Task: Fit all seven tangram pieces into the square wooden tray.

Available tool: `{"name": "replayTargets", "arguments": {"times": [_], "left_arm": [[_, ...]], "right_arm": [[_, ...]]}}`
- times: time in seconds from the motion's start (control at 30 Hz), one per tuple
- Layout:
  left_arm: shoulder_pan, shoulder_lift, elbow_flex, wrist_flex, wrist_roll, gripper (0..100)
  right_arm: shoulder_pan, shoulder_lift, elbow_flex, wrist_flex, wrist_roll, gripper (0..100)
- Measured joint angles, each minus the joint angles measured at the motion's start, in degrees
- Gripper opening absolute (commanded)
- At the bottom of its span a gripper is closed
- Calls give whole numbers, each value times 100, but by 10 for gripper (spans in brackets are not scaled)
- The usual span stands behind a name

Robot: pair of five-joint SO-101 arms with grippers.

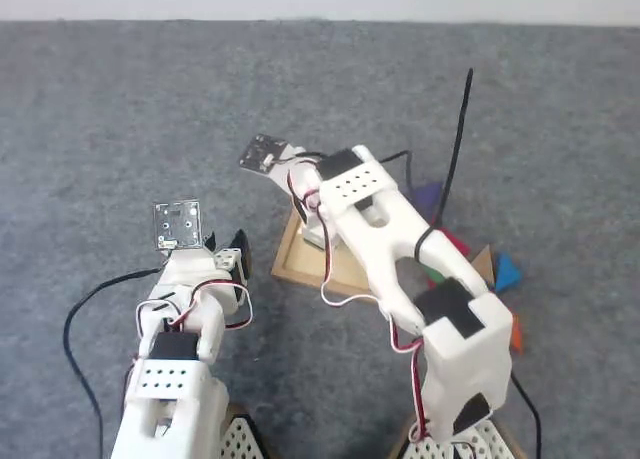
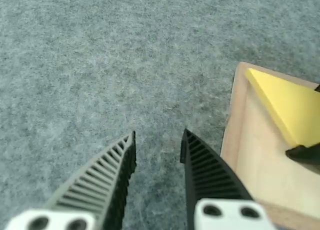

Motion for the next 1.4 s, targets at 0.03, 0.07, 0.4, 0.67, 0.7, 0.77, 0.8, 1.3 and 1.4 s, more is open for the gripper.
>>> {"name": "replayTargets", "arguments": {"times": [0.03,0.07,0.4,0.67,0.7,0.77,0.8,1.3,1.4], "left_arm": [[0,0,0,0,0,145],[0,0,0,0,0,145],[0,0,0,0,0,145],[0,0,0,0,0,145],[0,0,0,0,0,145],[0,0,0,0,0,145],[0,0,0,0,0,145],[0,0,0,0,0,145],[0,0,0,0,0,145]], "right_arm": [[26,70,-62,0,0,187],[53,123,-97,0,9,187],[422,624,-352,0,835,325],[440,633,-589,369,1319,420],[440,633,-730,519,1336,420],[440,633,-1064,826,1345,420],[440,633,-1275,1029,1345,420],[2725,-1204,-2629,3191,1442,334],[3138,-1257,-1389,2971,1723,336]]}}
